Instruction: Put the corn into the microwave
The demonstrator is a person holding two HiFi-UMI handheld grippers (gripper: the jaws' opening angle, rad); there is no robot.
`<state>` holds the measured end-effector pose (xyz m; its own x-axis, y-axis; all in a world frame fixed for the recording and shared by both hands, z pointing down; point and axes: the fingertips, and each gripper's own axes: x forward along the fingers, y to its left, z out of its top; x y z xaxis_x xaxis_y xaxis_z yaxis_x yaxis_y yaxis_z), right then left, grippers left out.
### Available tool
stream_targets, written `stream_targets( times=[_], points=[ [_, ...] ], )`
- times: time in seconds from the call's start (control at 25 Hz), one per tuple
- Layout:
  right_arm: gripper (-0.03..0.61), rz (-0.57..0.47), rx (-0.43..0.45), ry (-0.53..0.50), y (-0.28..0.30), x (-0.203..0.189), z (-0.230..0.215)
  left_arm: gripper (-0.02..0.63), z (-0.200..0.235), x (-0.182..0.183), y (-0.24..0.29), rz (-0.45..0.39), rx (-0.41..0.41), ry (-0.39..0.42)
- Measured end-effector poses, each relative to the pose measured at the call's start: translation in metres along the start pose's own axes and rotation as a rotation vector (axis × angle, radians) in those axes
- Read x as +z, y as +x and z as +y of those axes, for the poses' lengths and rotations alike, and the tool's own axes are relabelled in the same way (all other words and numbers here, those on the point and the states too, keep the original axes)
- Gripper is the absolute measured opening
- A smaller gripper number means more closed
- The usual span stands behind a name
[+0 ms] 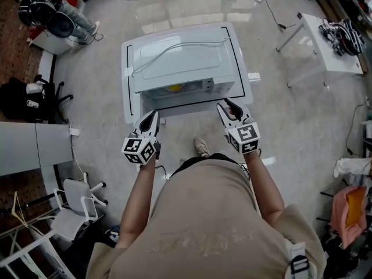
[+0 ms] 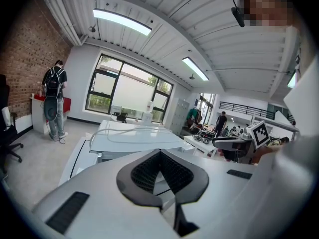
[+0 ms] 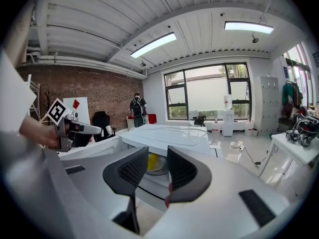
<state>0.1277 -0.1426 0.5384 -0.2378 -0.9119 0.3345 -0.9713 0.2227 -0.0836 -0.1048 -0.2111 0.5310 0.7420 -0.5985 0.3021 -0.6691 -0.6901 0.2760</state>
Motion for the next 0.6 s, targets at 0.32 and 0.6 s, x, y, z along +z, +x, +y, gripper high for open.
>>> stream_targets(
  times=[0.32,0.6],
  points=[
    [0.121,-0.032,0.065,-0.051,0.002,0.026,0.030,0.002,0.005,0.002,-0.003,-0.002,0.006,-0.004],
    [0.120,-0.028,0.079,-0.053,0.008,0.027,0.035,0.002,0.003,0.004,-0.003,0.000,0.002,-0.005]
  ],
)
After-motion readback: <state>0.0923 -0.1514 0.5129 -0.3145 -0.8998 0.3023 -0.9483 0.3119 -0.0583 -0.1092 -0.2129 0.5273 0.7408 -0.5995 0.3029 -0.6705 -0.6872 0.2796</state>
